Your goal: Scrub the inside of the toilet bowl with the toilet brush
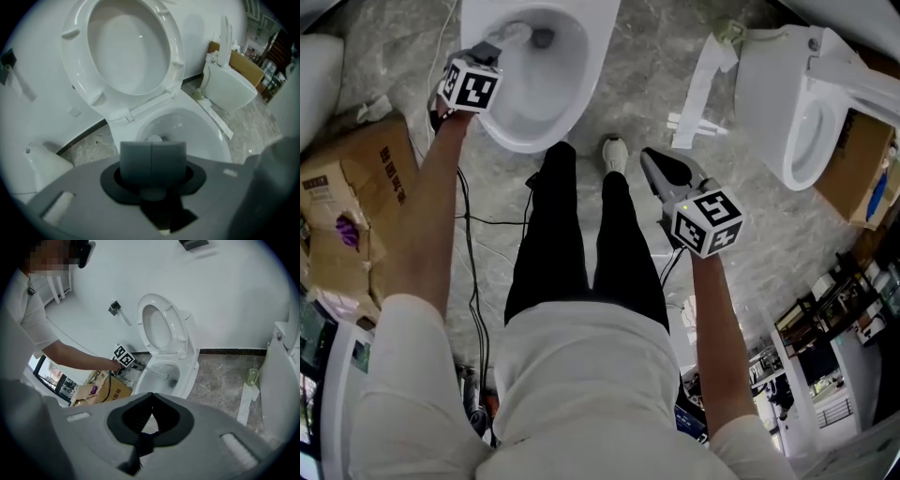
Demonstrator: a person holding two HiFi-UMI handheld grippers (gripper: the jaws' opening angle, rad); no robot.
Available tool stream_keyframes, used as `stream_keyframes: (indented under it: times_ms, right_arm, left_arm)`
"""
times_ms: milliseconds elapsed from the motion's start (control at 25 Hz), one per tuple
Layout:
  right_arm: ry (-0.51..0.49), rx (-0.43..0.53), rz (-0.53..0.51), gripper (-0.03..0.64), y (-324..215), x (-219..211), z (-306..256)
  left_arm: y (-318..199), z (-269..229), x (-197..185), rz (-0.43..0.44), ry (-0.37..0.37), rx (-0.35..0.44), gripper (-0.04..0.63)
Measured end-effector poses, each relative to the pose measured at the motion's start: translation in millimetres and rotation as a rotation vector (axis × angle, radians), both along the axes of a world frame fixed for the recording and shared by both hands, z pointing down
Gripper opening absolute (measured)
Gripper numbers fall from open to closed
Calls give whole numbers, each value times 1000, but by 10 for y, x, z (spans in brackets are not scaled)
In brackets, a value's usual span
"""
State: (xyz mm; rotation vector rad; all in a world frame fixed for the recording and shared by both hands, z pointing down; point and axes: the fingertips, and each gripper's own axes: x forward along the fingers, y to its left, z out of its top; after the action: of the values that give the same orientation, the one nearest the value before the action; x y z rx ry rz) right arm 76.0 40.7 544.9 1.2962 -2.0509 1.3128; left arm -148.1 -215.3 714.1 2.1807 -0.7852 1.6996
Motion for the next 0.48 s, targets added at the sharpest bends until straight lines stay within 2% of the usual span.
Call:
stream_keyframes:
  times_ms: [200,360,480]
  right_arm:
    - [6,17,-21,0,31,52,-62]
    - [21,49,-65,0,64,156,-190]
    - [26,73,-89,0,90,228,-326]
  left_arm:
    - [307,114,-161,-42,-29,-43,153]
    - [518,-15,-247,-69,-76,-50,153]
    - [701,-147,-264,-91,-74,-49,153]
